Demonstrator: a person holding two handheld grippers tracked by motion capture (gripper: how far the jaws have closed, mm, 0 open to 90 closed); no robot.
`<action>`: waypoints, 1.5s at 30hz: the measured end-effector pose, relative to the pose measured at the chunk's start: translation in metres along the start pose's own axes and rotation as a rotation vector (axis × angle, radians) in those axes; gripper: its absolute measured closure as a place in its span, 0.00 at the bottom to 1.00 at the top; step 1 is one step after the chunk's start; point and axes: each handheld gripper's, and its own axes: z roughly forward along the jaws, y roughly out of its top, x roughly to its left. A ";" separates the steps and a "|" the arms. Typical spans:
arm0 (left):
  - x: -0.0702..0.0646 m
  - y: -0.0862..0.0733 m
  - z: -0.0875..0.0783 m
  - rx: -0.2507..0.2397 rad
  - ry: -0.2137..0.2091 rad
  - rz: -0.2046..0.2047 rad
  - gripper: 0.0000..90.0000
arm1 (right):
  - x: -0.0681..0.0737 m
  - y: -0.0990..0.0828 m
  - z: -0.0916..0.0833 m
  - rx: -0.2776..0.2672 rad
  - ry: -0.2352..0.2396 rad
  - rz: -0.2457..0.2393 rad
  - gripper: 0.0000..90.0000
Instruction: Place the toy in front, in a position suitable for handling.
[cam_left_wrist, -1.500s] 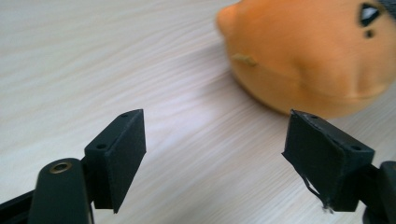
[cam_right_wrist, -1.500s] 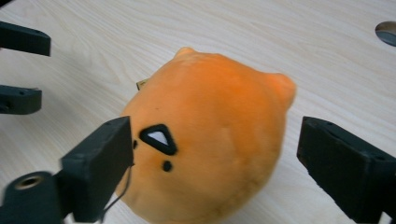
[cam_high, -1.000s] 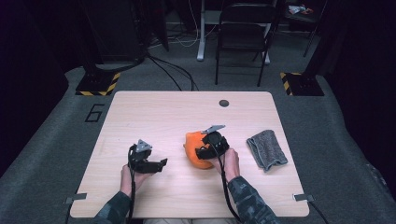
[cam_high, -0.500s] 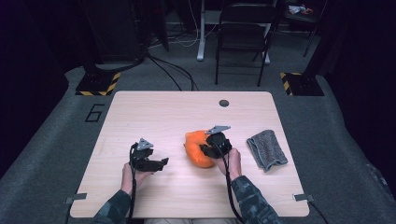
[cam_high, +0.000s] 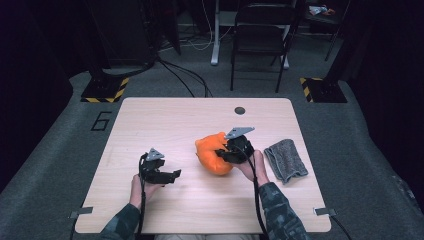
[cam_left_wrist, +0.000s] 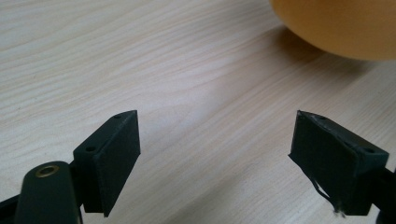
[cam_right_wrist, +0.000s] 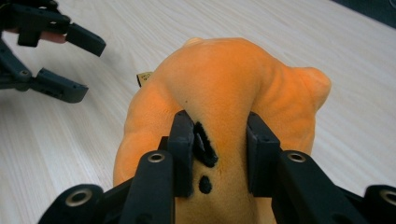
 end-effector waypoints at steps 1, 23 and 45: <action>0.000 0.000 0.001 0.003 0.009 0.006 0.17 | -0.002 0.000 -0.002 -0.003 0.006 -0.012 0.75; 0.008 -0.010 0.022 0.093 0.034 0.012 0.07 | -0.027 -0.024 0.001 0.072 -0.048 -0.036 0.41; 0.002 -0.010 0.027 0.106 0.073 0.066 0.06 | -0.001 -0.012 0.017 0.093 -0.252 0.302 0.39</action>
